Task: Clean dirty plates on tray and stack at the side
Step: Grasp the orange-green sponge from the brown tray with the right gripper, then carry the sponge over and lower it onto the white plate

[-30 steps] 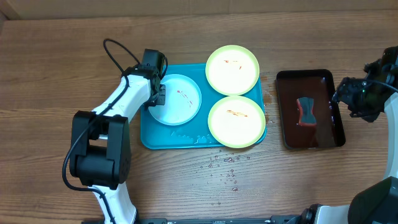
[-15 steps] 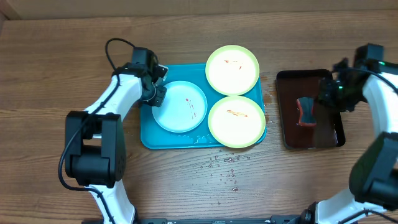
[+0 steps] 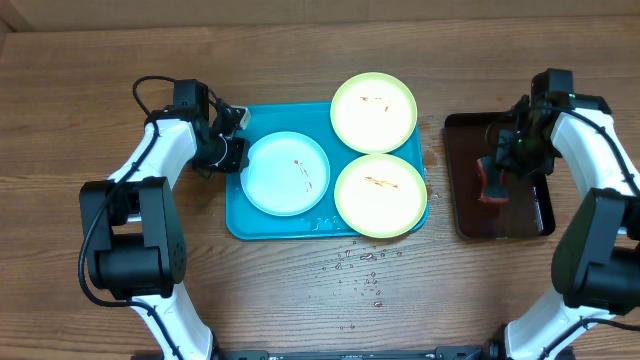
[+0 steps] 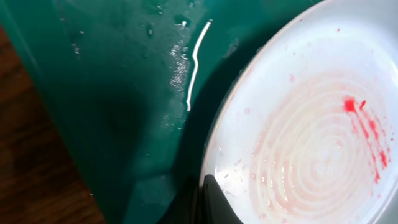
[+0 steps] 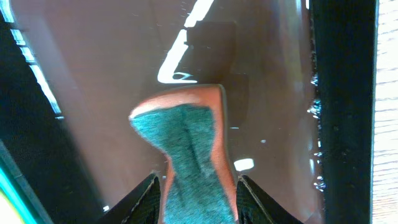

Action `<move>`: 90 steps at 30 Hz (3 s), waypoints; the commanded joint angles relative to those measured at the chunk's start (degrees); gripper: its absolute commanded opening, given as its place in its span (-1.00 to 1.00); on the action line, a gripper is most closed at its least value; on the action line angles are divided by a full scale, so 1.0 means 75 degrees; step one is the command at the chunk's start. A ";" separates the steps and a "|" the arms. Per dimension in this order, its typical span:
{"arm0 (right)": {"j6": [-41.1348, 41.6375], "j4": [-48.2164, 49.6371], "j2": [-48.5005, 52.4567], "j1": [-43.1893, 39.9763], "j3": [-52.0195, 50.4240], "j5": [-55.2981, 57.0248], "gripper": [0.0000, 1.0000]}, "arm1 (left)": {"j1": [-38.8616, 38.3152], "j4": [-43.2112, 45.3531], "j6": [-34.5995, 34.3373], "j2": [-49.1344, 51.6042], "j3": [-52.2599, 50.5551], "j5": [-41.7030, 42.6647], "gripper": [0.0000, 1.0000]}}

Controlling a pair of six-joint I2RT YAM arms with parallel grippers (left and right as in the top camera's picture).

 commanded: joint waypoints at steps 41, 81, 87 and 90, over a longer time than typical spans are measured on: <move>0.1929 -0.0664 0.0082 0.2605 0.2999 -0.3010 -0.93 | -0.0009 -0.0003 -0.0560 0.0154 -0.0050 0.0694 -0.91; 0.2970 0.1967 0.3150 0.6487 0.2999 -0.1897 -0.93 | -0.0009 0.0017 -0.0761 0.0152 -0.0050 0.0705 -0.91; 0.2873 0.1119 0.3150 0.6572 0.3002 -0.1862 -0.93 | -0.0009 0.0017 -0.0758 0.0154 -0.0050 0.0702 -0.92; 0.2763 0.0664 0.3147 0.6443 0.3089 -0.1364 -0.93 | -0.0009 0.0017 -0.0758 0.0154 -0.0050 0.0699 -0.92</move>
